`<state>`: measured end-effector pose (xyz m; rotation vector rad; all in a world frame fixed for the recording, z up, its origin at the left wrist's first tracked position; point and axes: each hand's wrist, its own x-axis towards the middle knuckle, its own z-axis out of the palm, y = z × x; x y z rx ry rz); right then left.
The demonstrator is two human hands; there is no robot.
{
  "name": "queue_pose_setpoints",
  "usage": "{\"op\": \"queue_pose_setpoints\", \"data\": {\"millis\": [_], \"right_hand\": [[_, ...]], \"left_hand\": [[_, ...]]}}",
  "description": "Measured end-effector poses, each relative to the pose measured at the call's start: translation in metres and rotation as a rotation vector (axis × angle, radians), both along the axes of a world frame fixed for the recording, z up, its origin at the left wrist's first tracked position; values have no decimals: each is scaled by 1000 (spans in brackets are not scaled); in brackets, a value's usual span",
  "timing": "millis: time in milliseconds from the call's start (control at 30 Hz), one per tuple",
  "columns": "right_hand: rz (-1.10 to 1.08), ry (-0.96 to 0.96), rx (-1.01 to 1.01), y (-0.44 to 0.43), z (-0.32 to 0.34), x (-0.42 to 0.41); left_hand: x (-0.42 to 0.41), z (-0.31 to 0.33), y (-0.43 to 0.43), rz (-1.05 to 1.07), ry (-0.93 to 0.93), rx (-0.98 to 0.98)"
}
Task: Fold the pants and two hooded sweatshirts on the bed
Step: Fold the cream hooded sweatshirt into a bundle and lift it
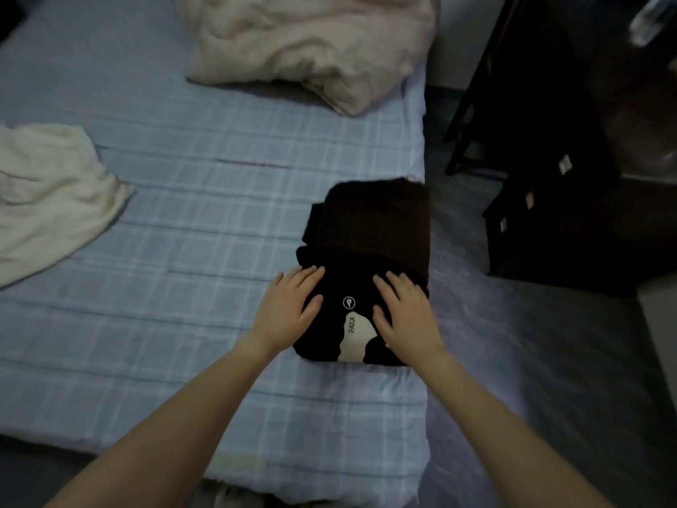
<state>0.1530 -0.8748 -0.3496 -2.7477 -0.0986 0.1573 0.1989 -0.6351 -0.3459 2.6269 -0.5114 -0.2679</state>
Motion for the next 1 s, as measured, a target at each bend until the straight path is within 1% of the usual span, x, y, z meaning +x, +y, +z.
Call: {"op": "queue_pose_setpoints", "data": {"millis": [100,200,300,433,567,767,867,1000], "right_hand": [[72,-105,85,28,55,-43],[148,-169,178,59,90,-92],[228,-177,160,90,103,-134],[317,-114,107,128,104,-169],[440,-104,88,165,116,-174],[515,-261,171,236,153,-165],[541,-291,179,277,162,-165],[570,-271,173,340,153,-174]], "left_hand": [[-50,64,20,-25,-50,-39],[-114,101,48,-58,-101,-10],[-179,116,78,12,-123,-3],[-242,120,117,78,-126,152],[-273,130,154,236,-121,203],[-300,160,213,467,-212,127],[-312,165,251,549,-230,106],[-331,159,310,611,-213,96]]}}
